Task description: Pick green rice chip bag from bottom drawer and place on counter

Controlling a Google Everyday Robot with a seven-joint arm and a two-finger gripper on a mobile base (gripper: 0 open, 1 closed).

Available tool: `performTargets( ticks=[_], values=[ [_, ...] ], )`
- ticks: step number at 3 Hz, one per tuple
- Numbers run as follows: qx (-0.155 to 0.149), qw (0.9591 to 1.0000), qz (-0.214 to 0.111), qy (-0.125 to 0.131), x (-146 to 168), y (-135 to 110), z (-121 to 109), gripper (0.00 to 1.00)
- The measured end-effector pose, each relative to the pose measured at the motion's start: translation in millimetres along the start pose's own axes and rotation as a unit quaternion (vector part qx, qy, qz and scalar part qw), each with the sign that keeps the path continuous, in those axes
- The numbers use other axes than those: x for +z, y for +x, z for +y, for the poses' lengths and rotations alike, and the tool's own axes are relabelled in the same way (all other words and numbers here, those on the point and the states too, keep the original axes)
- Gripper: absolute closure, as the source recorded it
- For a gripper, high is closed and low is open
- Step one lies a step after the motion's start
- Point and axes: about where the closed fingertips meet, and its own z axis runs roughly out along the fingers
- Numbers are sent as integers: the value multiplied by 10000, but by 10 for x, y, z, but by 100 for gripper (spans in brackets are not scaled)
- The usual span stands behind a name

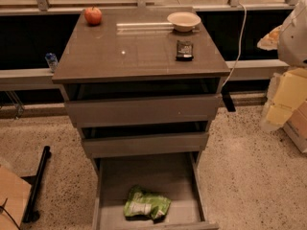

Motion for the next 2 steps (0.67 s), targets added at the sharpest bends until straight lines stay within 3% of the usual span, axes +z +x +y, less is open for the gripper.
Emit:
performTargets(
  ticks=[1,2],
  values=[
    [-8,10000,-23,43,1,-12,0,0],
    [47,9996,-291,17,266,-21,35,0]
  ],
)
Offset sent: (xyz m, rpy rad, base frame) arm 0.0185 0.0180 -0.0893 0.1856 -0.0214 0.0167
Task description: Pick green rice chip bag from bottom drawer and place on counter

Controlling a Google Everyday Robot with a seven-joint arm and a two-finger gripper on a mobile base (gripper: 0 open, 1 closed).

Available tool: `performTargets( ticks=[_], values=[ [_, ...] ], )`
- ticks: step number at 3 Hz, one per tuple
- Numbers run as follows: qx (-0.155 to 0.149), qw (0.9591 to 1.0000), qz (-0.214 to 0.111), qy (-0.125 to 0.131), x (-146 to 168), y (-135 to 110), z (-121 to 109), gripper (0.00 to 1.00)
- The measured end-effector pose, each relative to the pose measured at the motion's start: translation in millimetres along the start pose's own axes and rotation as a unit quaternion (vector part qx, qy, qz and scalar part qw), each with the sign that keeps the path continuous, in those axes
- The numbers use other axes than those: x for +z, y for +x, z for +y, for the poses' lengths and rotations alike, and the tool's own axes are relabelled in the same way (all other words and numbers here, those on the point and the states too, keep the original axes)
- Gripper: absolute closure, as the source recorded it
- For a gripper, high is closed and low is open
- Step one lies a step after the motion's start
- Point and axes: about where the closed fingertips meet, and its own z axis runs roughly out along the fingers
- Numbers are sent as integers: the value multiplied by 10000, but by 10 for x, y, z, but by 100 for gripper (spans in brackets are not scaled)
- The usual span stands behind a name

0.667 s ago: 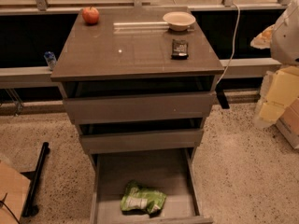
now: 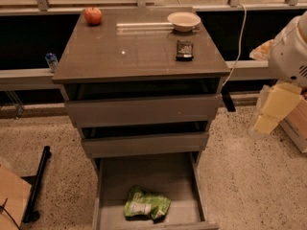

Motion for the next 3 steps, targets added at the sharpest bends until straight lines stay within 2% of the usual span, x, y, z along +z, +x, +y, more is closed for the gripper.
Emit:
performTargets(
  ticks=[1,2,3],
  values=[
    [295,9971,-625,-318,608,81,-53,0],
    [305,9969,-638,-345,631,76,-54,0],
    [441,9955,-707,-445,892,-11,31,0]
  ],
)
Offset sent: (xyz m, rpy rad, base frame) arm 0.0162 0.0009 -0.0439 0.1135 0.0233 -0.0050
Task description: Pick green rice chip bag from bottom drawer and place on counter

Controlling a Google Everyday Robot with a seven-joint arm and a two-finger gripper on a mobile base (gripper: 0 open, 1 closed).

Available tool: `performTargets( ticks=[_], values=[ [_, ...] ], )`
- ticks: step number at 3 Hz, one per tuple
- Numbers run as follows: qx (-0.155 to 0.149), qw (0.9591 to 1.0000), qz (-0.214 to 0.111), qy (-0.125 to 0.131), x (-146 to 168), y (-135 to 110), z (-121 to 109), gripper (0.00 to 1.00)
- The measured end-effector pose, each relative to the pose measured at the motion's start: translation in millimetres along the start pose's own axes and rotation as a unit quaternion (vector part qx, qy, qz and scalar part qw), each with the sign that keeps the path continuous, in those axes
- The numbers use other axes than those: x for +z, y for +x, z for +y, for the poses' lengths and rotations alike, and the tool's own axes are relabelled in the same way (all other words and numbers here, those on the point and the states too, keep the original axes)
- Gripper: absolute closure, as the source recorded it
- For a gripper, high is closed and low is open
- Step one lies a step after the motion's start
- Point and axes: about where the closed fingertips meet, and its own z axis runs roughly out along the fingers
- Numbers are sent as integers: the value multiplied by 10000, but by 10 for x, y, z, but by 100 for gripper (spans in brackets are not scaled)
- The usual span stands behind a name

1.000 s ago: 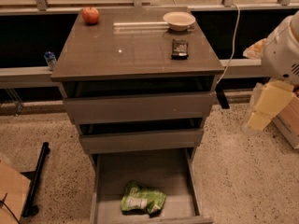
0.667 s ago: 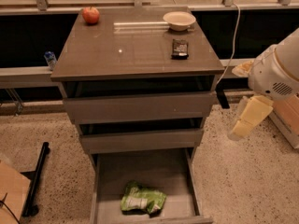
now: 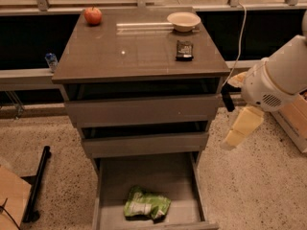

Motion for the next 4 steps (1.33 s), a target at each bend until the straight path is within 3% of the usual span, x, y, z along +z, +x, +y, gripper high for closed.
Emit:
performTargets(
  ticks=[1,2,4],
  values=[
    [128,9993,-344,-110,598,-54,172,0],
    [131,9975,-682,-103,1006,-79,190,0],
    [281,9976,-631,-48,1141,-44,162,0]
  ],
)
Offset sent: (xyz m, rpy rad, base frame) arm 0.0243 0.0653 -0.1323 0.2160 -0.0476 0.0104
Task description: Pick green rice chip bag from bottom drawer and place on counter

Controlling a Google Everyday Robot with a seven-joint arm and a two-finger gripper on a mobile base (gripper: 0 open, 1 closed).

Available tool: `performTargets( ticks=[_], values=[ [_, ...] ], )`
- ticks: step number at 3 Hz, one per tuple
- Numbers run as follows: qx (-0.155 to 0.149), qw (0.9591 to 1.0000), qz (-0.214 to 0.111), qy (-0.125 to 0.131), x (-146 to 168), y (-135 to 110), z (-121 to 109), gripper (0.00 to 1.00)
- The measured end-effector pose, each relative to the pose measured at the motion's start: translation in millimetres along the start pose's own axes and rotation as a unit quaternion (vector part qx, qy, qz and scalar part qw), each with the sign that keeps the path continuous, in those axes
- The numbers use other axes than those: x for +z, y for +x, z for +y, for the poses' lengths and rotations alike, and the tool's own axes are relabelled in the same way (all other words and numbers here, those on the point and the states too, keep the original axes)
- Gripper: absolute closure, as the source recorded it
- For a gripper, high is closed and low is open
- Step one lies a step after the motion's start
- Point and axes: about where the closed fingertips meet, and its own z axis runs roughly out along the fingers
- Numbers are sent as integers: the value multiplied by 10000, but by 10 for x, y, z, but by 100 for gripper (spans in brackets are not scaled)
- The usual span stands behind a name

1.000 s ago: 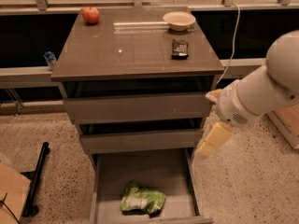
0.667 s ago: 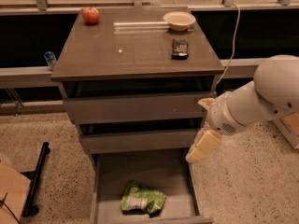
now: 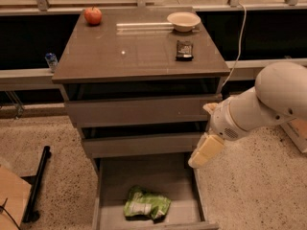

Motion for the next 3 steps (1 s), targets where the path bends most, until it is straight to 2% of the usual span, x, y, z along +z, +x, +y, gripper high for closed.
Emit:
performTargets(
  ticks=[1,2,3],
  values=[
    [181,9995,-213,-161,342,95,63,0],
    [346,9969,-549,-444,785,200,130,0],
    [543,9916,-863,-790,1317,357,170,0]
  ],
)
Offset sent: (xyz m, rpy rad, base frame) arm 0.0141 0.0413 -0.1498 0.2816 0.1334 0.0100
